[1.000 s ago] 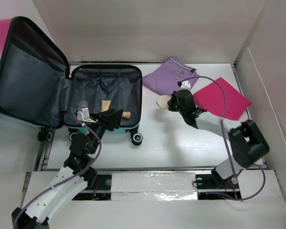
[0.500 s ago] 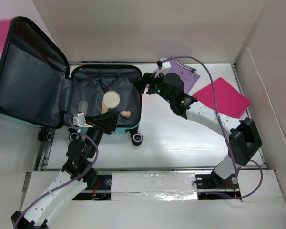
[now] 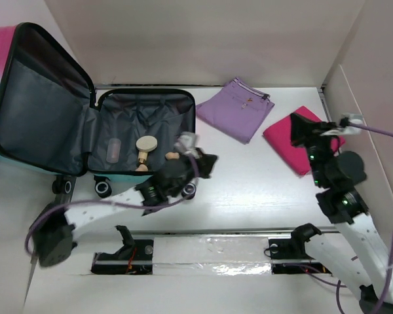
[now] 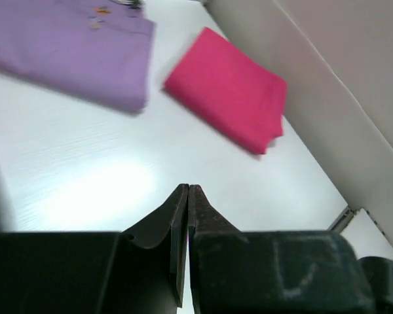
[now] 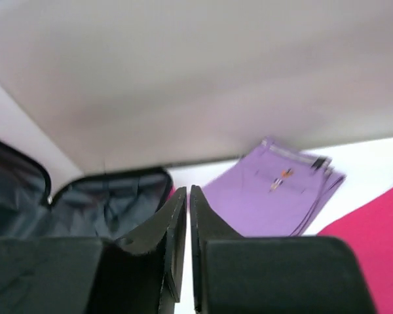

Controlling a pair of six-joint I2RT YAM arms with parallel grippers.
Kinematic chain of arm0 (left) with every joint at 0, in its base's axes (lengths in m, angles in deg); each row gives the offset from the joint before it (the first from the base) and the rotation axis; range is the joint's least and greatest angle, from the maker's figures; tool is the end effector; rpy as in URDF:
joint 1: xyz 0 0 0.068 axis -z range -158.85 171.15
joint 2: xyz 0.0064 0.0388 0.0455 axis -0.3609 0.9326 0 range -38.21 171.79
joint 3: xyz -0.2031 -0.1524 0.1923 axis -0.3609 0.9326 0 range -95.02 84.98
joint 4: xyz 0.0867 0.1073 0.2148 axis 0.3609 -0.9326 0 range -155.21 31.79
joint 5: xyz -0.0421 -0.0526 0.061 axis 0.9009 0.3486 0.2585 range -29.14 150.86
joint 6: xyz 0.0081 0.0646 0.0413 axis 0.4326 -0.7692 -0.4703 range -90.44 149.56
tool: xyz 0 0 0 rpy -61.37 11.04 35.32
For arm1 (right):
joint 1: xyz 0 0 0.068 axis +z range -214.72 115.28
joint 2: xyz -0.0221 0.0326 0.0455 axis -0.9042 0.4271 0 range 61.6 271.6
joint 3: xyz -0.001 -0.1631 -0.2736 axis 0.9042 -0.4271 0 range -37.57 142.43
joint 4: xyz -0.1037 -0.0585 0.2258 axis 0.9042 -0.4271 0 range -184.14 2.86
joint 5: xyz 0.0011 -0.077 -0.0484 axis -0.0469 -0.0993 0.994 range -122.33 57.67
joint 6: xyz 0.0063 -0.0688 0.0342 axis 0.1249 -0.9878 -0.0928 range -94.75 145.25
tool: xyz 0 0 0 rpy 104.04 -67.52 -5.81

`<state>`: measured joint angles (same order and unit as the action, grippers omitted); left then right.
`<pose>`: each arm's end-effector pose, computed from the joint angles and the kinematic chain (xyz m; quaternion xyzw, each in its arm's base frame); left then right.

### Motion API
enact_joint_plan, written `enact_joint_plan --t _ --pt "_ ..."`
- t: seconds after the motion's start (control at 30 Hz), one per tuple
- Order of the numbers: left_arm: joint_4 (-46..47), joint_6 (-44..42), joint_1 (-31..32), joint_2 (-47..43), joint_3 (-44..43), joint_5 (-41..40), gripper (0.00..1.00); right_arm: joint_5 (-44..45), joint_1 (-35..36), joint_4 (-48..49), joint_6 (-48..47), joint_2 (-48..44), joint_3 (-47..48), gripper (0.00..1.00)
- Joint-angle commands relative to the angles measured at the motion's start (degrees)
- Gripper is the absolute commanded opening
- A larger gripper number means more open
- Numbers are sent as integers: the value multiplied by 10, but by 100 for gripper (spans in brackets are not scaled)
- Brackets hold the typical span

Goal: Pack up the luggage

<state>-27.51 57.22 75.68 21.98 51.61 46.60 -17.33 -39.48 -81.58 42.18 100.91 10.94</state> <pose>0.1538 -0.1880 0.3386 0.0691 0.6800 -0.4126 0.6021 0.1320 0.0435 0.4428 0.0592 0.6111 0.2081 0.7614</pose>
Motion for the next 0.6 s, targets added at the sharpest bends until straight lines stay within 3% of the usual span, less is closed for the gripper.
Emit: enact_joint_plan --t 0.0,0.2,0.23,0.33,0.5,0.57 --pt "-29 -56 112 151 -164 -167 0 26 -13 -104 -44 -40 53 15" --pt "-83 12 98 359 -382 -55 8 -52 -13 -181 -87 -73 155 29" --pt "-91 19 92 414 -412 -24 2 -63 -13 -191 -94 -72 170 30" --pt "-131 27 92 531 -543 12 0 -95 -13 -207 -99 -69 201 30" --pt "-218 70 92 705 -763 28 0 -156 -13 -206 -89 -69 189 32" --pt "-238 81 92 740 -805 19 0 -167 -13 -208 -90 -71 176 32"
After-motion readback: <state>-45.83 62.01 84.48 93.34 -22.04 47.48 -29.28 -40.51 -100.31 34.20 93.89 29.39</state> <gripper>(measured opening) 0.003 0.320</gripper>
